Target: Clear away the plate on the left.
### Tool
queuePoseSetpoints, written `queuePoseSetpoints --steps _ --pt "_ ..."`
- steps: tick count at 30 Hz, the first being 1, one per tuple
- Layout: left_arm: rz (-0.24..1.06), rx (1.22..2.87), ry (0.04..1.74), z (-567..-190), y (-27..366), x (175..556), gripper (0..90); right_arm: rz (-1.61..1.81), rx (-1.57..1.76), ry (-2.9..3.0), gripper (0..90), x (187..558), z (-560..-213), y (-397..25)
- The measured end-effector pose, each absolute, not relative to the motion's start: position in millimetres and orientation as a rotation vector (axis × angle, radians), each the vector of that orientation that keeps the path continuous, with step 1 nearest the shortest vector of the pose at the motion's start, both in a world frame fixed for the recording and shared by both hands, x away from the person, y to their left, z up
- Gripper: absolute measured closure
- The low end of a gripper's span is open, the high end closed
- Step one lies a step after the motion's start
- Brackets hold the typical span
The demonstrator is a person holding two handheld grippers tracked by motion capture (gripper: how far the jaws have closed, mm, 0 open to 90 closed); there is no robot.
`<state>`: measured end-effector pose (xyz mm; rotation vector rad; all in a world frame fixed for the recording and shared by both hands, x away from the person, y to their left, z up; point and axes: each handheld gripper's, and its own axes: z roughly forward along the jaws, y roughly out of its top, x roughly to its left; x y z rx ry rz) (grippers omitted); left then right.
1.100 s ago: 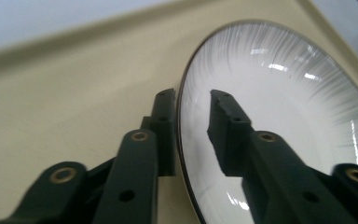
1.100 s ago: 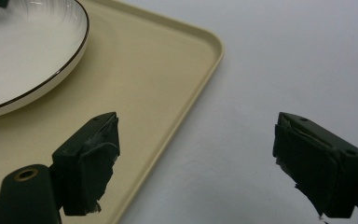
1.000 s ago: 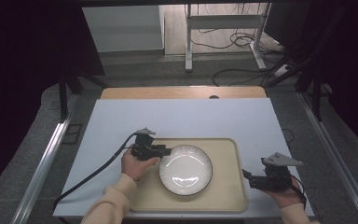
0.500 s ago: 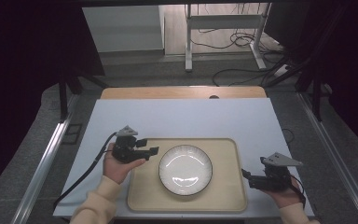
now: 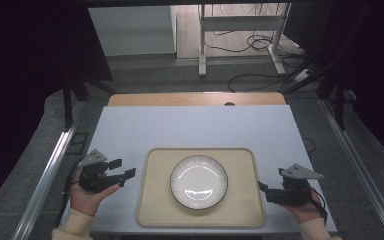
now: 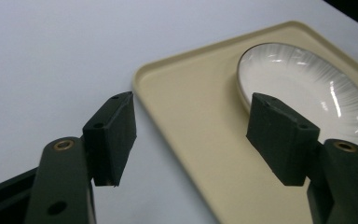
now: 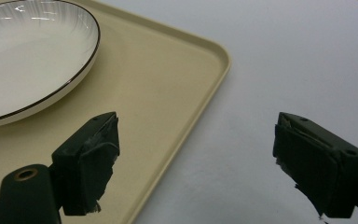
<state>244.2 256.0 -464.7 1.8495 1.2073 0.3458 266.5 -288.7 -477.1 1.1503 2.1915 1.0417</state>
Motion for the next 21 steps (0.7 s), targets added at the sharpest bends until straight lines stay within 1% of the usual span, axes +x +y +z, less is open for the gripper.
queuePoseSetpoints --steps 2,5,10,21 --pt "0.339 1.847 1.221 -469 260 242 32.0 1.051 1.141 2.192 14.9 267 -477 -288" --pt "0.41 1.903 1.233 -473 262 234 31.4 1.052 1.122 2.196 14.7 267 -477 -287" --pt "0.395 1.873 1.262 -476 265 234 30.8 1.055 1.114 2.201 14.7 269 -478 -286" --pt "0.38 1.888 1.272 -481 267 235 28.4 1.06 1.125 2.188 14.7 273 -477 -286"
